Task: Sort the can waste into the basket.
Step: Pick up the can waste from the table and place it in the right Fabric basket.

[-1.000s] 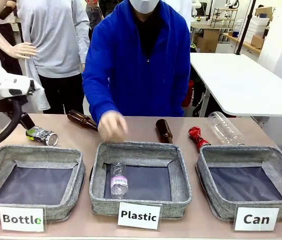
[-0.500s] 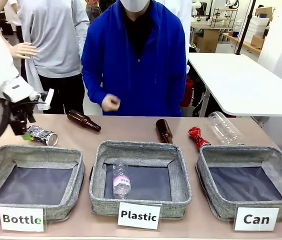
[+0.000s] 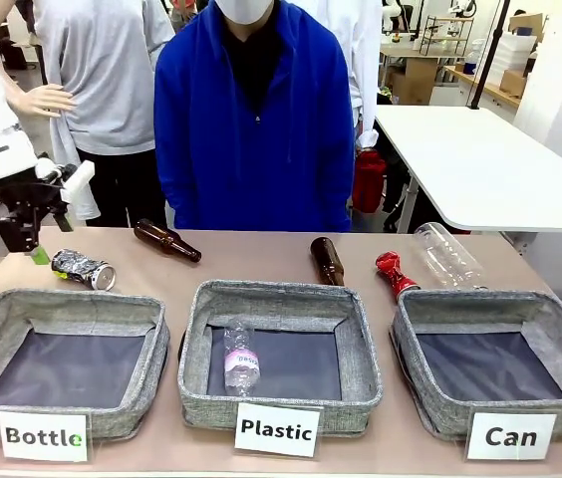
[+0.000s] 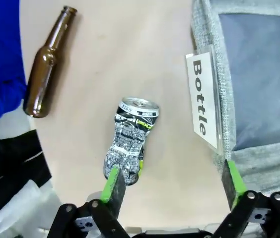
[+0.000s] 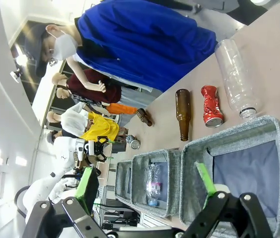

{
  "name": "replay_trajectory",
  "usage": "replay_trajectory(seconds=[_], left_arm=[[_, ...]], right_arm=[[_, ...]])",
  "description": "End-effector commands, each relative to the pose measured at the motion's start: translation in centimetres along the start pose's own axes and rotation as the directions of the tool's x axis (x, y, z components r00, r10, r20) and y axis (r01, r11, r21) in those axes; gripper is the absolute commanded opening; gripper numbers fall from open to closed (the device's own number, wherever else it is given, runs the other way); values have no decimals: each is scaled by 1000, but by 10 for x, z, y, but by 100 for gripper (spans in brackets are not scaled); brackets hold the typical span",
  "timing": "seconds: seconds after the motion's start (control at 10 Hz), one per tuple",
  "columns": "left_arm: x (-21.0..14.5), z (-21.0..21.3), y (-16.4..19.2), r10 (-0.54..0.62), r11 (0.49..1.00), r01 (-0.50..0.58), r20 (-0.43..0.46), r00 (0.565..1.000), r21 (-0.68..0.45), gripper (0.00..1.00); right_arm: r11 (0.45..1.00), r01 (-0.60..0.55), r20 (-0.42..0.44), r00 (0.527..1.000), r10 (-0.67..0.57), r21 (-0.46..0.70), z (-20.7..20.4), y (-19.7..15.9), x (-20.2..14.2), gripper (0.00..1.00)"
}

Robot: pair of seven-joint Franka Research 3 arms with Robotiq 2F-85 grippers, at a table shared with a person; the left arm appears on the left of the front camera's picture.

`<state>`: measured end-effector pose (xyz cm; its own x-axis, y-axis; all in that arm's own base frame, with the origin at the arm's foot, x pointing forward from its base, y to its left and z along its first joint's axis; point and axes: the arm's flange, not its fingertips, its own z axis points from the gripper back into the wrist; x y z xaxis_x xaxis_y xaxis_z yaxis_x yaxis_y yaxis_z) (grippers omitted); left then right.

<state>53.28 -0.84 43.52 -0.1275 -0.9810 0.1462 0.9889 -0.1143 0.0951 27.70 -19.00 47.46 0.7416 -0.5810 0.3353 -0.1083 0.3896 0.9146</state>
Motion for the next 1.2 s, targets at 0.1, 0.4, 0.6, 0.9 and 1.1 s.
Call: replay_trajectory(seconds=[0.1, 0.4, 0.6, 0.9, 1.1], left_arm=[[3, -4, -2, -84, 996, 83, -41, 996, -19, 100], [-7, -25, 8, -68, 989, 79, -87, 994, 127, 100], [-15, -45, 10, -148, 984, 156, -92, 985, 88, 100], [-16, -78, 26, -164, 985, 169, -130, 978, 30, 100], [-16, -100, 36, -147, 989, 150, -146, 978, 11, 100]], right_arm=[[999, -28, 14, 1000, 27, 25, -1, -1, 3, 100], [999, -28, 14, 1000, 27, 25, -1, -1, 3, 100], [999, -28, 14, 1000, 27, 25, -1, -1, 3, 100], [999, -28, 14, 1000, 27, 25, -1, -1, 3, 100], [999, -28, 14, 1000, 27, 25, -1, -1, 3, 100]])
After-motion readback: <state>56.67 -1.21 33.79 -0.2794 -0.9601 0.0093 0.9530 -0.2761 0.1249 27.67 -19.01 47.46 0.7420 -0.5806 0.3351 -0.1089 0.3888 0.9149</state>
